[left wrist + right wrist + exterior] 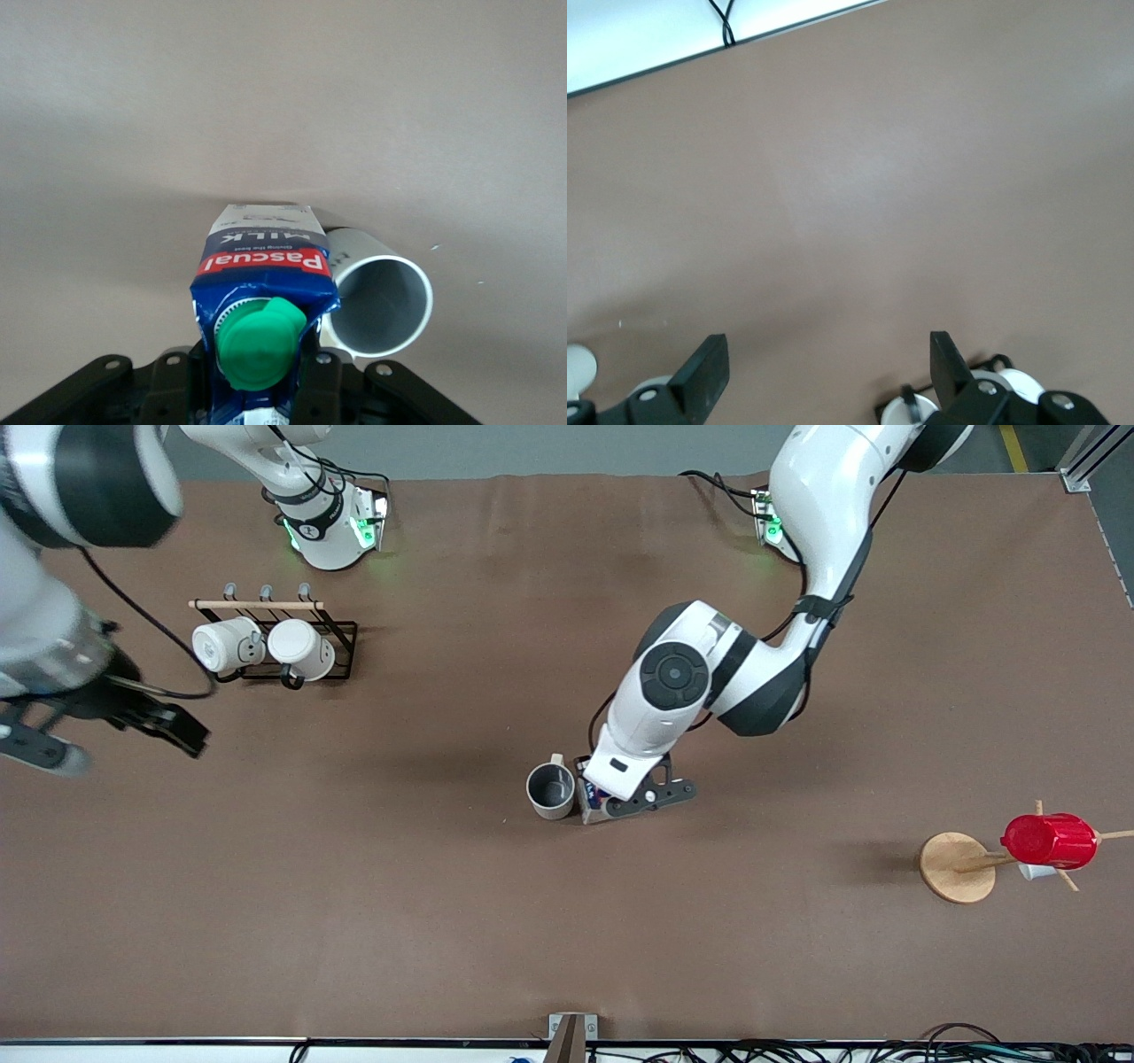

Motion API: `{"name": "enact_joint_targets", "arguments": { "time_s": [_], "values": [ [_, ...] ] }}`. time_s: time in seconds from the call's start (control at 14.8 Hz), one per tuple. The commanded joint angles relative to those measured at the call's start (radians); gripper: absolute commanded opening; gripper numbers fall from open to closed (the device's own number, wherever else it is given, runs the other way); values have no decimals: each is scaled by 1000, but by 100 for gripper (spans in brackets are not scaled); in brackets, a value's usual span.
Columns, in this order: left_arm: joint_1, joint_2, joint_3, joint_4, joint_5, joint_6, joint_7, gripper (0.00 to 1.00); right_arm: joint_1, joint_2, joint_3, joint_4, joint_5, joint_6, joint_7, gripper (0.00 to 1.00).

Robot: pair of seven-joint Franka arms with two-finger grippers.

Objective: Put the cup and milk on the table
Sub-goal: 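Set the carton beside the mug with the left gripper while the right gripper withdraws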

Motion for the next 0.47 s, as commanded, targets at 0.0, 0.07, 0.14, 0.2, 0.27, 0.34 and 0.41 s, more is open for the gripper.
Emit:
{"name": "enact_joint_targets", "arguments": {
  "time_s": [0.0,0.07,0.14,0.2,0.27,0.34,0.41],
  "values": [
    [-44,44,30,58,-9,1,-21,30,-14,-97,-142,-53,132,-55,-208,100],
    [-47,44,30,55,-6,-2,-21,30,-16,-109,-184,-51,161,-90,-265,100],
    [-48,44,30,54,-5,-8,-21,30,-20,-111,-201,-51,166,-113,-283,100],
    [-53,47,30,52,-4,-6,-21,30,-26,-111,-200,-53,168,-121,-284,100],
    [-61,53,32,53,-4,-6,-23,30,-39,-108,-188,-47,169,-119,-283,100],
    [-61,56,33,53,-4,-3,-26,32,-65,-108,-140,-45,168,-118,-281,100],
    [-61,61,33,52,-4,0,-27,38,-97,-109,-102,-48,166,-122,-283,100]
  ]
}}
